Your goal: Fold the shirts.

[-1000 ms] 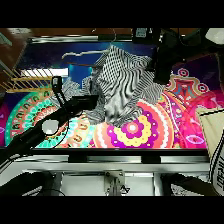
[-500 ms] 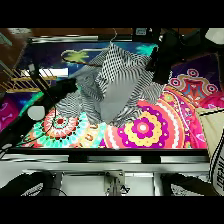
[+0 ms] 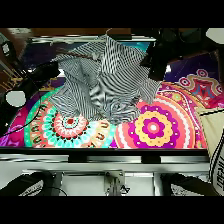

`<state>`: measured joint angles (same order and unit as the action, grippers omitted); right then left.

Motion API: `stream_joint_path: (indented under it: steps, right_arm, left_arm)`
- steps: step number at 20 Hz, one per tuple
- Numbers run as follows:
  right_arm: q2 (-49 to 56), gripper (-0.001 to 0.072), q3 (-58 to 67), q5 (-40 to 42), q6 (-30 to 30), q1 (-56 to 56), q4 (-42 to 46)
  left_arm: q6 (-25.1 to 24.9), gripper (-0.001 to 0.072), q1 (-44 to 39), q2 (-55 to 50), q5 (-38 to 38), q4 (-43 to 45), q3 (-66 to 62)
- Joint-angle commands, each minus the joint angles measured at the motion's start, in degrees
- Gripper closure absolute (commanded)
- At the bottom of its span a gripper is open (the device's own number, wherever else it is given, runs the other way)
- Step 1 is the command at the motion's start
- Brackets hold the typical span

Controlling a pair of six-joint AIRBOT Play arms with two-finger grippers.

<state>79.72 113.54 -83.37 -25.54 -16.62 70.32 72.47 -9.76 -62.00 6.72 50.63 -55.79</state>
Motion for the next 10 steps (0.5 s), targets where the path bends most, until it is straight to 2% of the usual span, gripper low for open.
stream_joint_path:
  steps: [1,6,10]
  right_arm:
    - [0.3,0.0639,0.0,-0.1,0.4,0.0,-2.3]
    - [2.2,0.0639,0.0,-4.0,0.3,0.0,-2.2]
    - [3.3,0.0639,-0.1,-4.0,0.3,0.0,0.6]
  left_arm:
    - [0.0,0.0646,1.4,-1.0,1.2,0.4,-0.5]
    - [0.0,0.0645,2.6,-1.2,0.8,0.4,-1.6]
    - [0.0,0.0645,2.7,-1.0,0.5,0.4,-4.2]
